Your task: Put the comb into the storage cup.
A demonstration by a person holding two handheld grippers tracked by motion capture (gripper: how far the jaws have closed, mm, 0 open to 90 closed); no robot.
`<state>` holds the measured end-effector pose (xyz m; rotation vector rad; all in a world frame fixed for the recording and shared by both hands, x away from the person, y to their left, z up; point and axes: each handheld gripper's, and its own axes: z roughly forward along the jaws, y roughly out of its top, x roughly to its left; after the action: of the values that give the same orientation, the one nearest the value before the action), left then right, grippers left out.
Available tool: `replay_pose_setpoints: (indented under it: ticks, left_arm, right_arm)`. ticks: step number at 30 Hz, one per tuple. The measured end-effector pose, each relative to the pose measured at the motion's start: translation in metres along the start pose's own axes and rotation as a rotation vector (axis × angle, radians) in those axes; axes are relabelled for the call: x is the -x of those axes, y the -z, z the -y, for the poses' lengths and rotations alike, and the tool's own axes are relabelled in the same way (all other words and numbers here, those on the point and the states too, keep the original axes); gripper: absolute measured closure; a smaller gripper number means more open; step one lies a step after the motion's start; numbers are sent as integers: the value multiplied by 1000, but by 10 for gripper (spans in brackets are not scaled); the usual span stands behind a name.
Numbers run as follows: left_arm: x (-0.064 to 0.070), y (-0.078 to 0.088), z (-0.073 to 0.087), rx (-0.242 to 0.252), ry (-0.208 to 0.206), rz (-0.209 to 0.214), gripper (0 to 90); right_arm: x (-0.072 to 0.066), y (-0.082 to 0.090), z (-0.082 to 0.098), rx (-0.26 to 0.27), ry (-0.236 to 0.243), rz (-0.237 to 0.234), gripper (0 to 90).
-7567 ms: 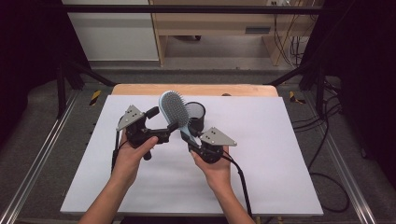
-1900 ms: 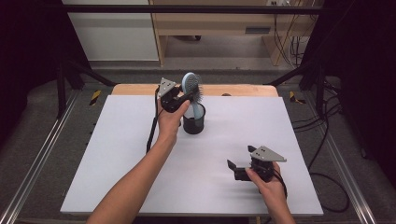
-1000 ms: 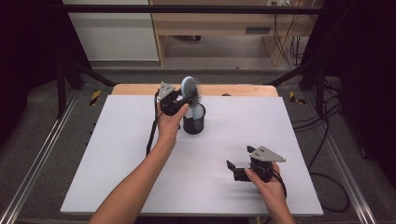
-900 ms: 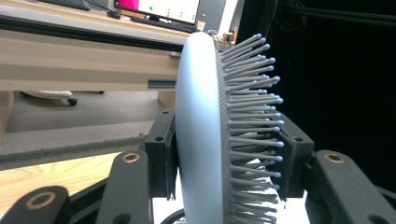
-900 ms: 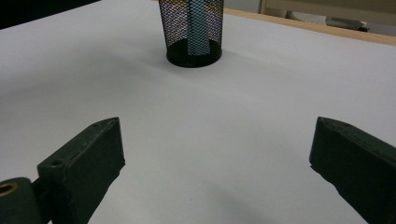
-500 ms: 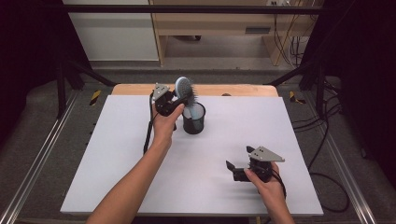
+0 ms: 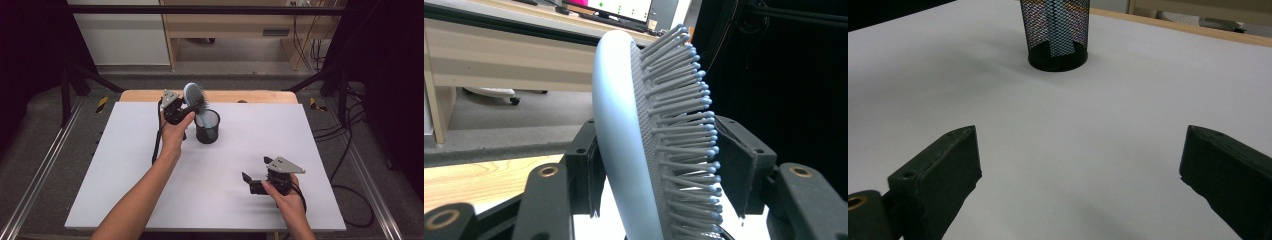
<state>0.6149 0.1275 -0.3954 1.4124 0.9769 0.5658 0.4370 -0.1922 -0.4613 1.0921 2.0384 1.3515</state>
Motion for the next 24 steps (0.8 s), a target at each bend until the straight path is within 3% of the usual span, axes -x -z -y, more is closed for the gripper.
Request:
replay_pose_setpoints:
  ticks: [11, 24]
  left_arm:
    - [-6, 2, 1, -10, -31, -13, 394]
    - [-13, 4, 2, -8, -22, -34, 380]
  right_arm:
    - [0, -1, 0, -4, -1, -5, 33]
    - [-1, -1, 0, -6, 2, -10, 32]
